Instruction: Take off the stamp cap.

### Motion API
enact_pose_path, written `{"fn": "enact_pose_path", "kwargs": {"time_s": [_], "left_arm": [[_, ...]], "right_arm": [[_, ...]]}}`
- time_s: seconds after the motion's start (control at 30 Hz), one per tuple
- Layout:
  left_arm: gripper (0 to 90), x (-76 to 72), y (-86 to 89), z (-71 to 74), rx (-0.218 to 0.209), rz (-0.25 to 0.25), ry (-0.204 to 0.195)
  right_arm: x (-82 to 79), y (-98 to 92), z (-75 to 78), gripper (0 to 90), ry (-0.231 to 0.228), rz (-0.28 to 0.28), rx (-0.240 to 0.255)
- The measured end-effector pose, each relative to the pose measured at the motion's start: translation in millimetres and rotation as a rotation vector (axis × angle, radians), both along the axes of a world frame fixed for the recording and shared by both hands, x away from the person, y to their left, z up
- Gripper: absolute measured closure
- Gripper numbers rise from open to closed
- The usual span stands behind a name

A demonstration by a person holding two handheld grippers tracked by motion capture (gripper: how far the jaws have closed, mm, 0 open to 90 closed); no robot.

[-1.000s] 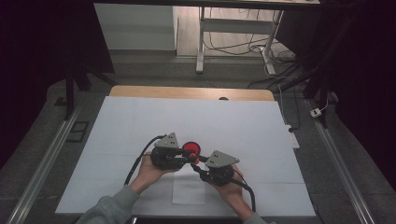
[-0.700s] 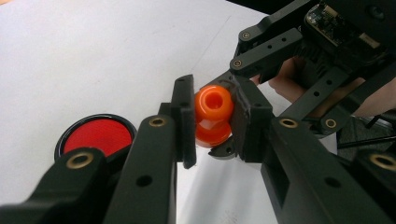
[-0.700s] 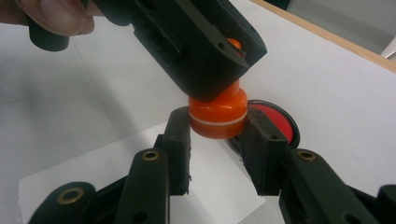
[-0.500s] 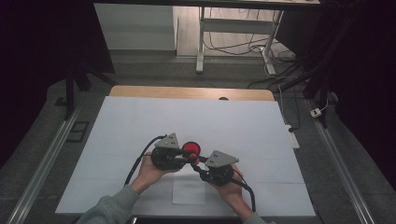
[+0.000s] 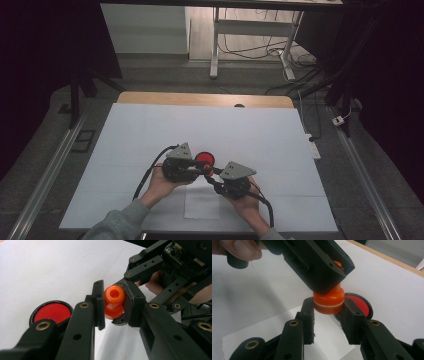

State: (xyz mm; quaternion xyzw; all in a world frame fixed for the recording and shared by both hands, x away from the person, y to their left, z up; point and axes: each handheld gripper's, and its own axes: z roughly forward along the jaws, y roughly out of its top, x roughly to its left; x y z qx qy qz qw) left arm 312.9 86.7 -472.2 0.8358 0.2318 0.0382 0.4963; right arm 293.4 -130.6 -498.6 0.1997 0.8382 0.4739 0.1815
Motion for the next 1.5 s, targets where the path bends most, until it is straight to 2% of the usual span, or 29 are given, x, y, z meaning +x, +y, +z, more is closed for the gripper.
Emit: {"fn": "enact_pose_path", "kwargs": {"time_s": [0.23,0.63,0.9,0.97,1.03,1.07,1.1,1.2,1.37,1.5], "left_arm": [[72.0,0.0,0.6,0.1,-0.004,0.000,0.003],[72.1,0.0,0.8,-0.6,-0.004,0.001,0.015],[72.2,-0.9,0.7,-0.4,-0.003,0.004,0.006],[72.3,-1.5,6.0,3.1,-0.035,0.050,-0.020],[72.4,1.7,19.2,9.1,-0.088,0.076,-0.014],[72.4,3.3,25.1,10.3,-0.103,0.081,-0.006],[72.3,4.5,29.4,10.3,-0.110,0.086,0.001],[72.3,6.2,32.4,8.3,-0.106,0.087,0.009],[72.3,3.2,24.0,7.6,-0.085,0.063,0.000],[72.2,3.2,23.2,7.2,-0.079,0.064,0.001]], "right_arm": [[-0.8,-0.5,-1.3,64.6,-0.005,-0.004,0.010],[-1.3,-0.7,-2.6,64.7,-0.015,0.008,-0.001],[-2.4,-0.7,-3.4,64.8,-0.027,0.000,0.003],[-1.9,0.6,-8.5,64.9,-0.036,-0.006,-0.055],[-1.5,-0.3,-12.3,64.9,-0.025,-0.016,-0.068],[-0.4,-1.6,-15.0,64.8,-0.004,-0.019,-0.033],[0.3,-2.1,-14.0,64.9,0.010,-0.023,-0.017],[-0.5,-0.7,-9.3,64.8,-0.013,-0.017,-0.024],[0.8,-2.2,-10.9,64.8,-0.007,-0.021,-0.028],[1.1,-3.7,-10.4,64.8,-0.008,-0.023,-0.025]]}}
